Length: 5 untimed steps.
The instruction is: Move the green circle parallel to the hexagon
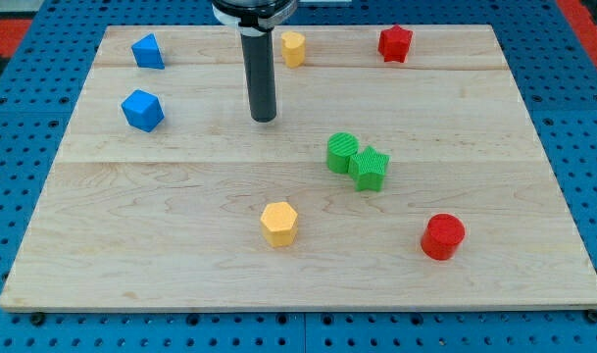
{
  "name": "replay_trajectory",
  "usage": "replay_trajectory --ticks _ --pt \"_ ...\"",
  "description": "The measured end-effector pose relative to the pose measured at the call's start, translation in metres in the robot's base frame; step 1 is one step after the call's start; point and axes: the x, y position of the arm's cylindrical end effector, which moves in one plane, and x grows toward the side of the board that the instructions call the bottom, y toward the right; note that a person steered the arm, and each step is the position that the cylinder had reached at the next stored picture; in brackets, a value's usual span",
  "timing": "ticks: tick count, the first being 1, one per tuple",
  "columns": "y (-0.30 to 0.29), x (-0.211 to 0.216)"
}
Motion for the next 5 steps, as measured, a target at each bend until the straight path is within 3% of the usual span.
replay_trajectory --ticks 5 --pt "-0.0073 -0.0013"
